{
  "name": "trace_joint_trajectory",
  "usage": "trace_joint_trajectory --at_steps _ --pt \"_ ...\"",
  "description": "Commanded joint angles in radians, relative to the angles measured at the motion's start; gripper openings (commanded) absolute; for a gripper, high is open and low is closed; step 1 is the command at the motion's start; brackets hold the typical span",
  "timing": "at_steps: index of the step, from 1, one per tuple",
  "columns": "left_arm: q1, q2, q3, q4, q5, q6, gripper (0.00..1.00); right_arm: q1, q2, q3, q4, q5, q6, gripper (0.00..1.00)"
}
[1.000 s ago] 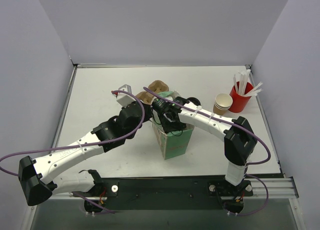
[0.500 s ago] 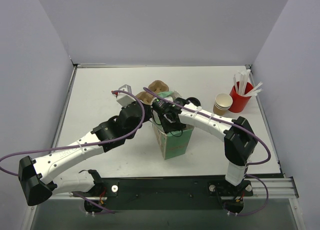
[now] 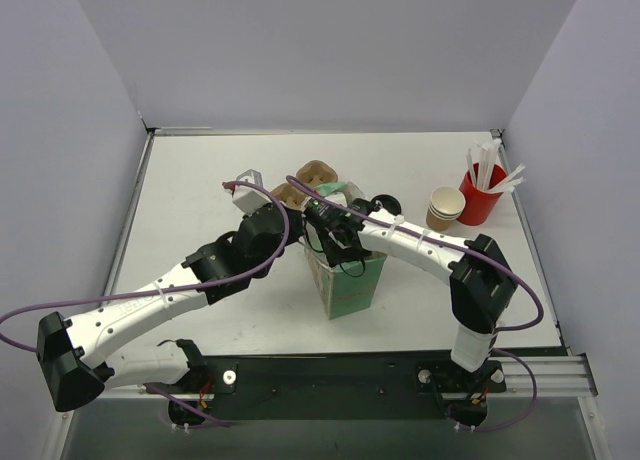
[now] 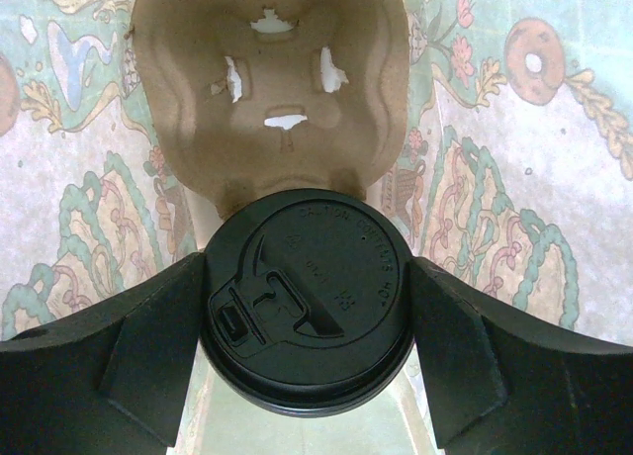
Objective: Pack the takeout coffee
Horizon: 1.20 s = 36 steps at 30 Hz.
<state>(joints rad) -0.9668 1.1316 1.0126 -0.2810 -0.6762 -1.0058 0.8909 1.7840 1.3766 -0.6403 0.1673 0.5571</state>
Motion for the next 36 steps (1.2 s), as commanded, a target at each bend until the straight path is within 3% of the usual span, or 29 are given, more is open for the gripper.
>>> trace_joint_trajectory --at_steps 1,36 --pt "-0.003 0.008 0.05 -0.015 0.01 -0.005 0.0 0.014 0.104 -0.1 -0.081 -0.046 0.029 0.06" --pt "-0.003 0.034 0.087 -0.076 -0.031 -0.016 0.0 0.017 0.009 -0.182 -0.027 -0.002 0.046 0.06"
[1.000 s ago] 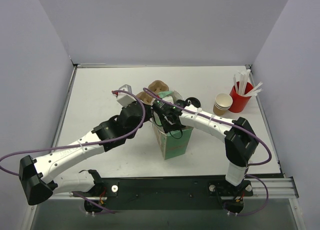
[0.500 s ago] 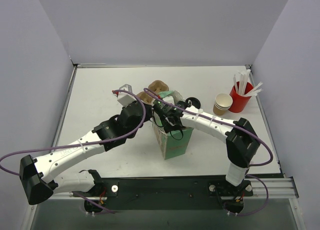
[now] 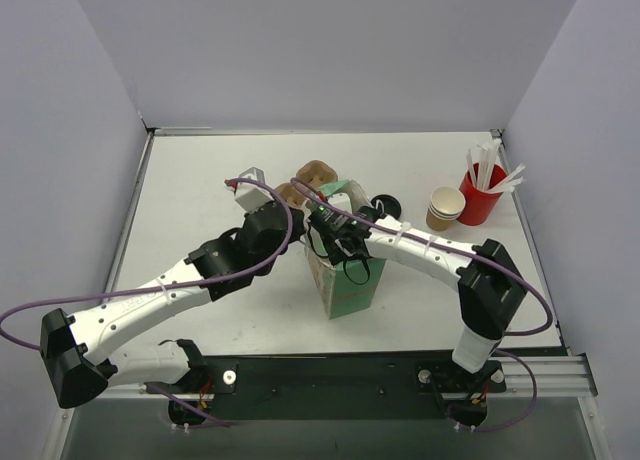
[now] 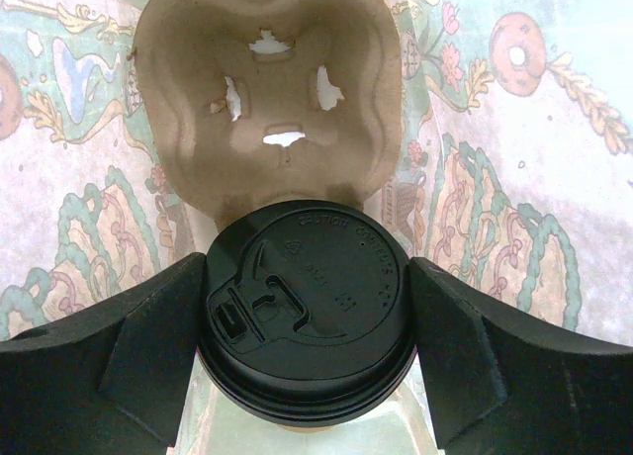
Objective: Pack the takeout coffee
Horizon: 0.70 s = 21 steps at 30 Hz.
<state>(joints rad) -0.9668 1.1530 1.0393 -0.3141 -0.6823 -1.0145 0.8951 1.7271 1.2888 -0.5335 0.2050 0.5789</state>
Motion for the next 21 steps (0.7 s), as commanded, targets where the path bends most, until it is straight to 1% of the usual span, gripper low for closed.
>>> trace_joint_trajectory --at_steps 1,7,21 --pt "-0.003 0.013 0.062 -0.049 -0.029 -0.012 0.0 0.011 0.052 -0.097 -0.128 -0.038 0.022 0.06" --pt "-0.003 0.01 0.059 -0.049 -0.04 -0.013 0.0 0.011 -0.004 -0.141 -0.085 -0.029 0.024 0.06" --pt "-0.001 -0.01 0.042 -0.048 -0.037 -0.006 0.0 0.008 -0.011 -0.172 -0.048 -0.061 0.033 0.06"
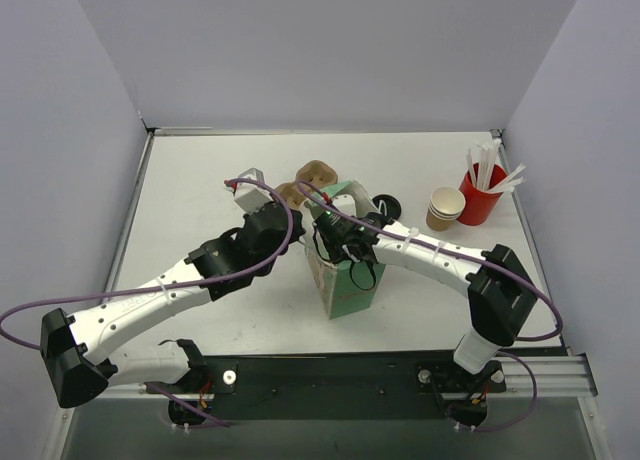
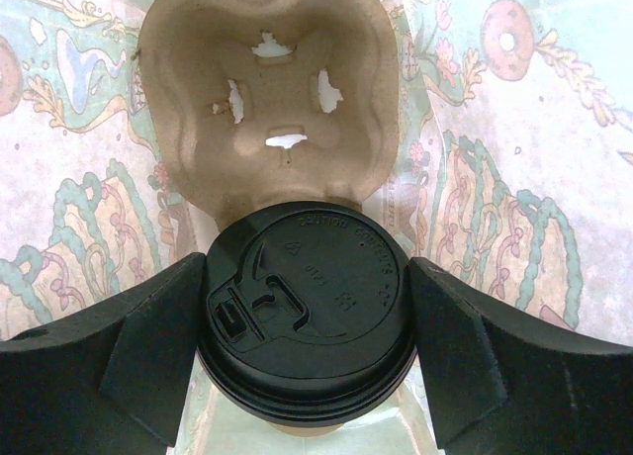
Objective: Pack the takeout coffee
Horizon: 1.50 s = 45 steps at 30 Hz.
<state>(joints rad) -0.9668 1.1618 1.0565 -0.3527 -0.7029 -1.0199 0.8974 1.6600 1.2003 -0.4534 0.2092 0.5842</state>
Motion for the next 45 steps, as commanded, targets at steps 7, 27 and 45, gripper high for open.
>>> trace_joint_trajectory --at_steps 7,27,45 --pt "-0.001 -0.027 0.014 -0.011 -0.015 -0.005 0.0 0.008 0.032 -0.102 -0.105 -0.067 0.028 0.06" --pt "-0.001 -0.016 0.019 -0.014 -0.01 -0.017 0.0 0.009 0.014 -0.15 -0.074 -0.07 0.029 0.06" --pt "-0.001 -0.011 0.023 -0.008 -0.012 -0.016 0.0 0.009 0.018 -0.119 -0.111 -0.082 0.019 0.06"
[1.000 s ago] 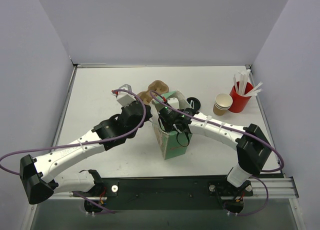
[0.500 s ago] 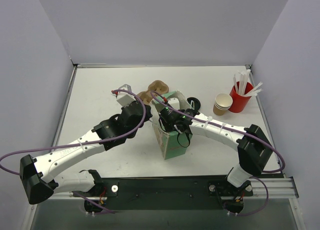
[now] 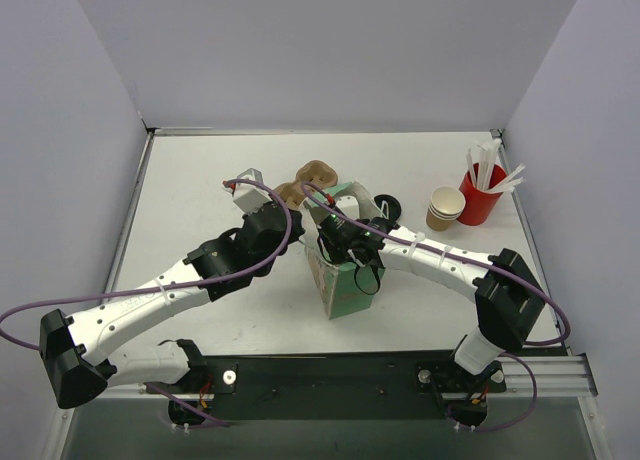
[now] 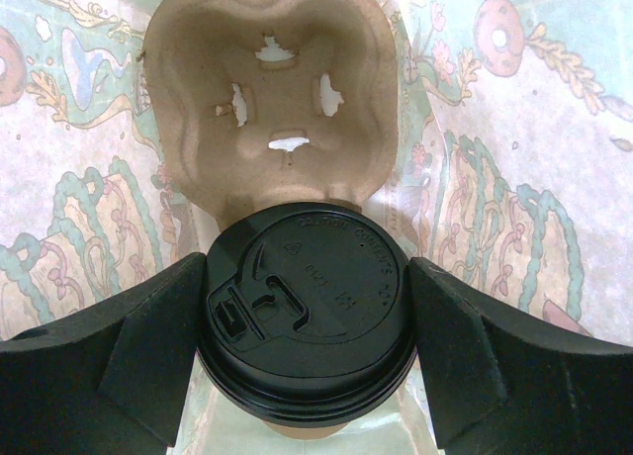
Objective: Pack the takeout coffee
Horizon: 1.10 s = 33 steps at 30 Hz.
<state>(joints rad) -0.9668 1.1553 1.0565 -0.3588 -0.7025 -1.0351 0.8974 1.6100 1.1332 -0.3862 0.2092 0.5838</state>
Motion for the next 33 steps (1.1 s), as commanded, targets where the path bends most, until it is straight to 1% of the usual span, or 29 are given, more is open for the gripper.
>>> trace_joint_trajectory --at_steps 1,33 --pt "-0.001 -0.003 0.023 -0.003 -0.012 0.0 0.0 0.008 0.07 -0.049 -0.18 -0.082 0.019 0.06" --pt "-0.001 -0.014 0.016 0.014 0.006 0.029 0.0 0.009 0.073 -0.023 -0.201 -0.067 0.013 0.06"
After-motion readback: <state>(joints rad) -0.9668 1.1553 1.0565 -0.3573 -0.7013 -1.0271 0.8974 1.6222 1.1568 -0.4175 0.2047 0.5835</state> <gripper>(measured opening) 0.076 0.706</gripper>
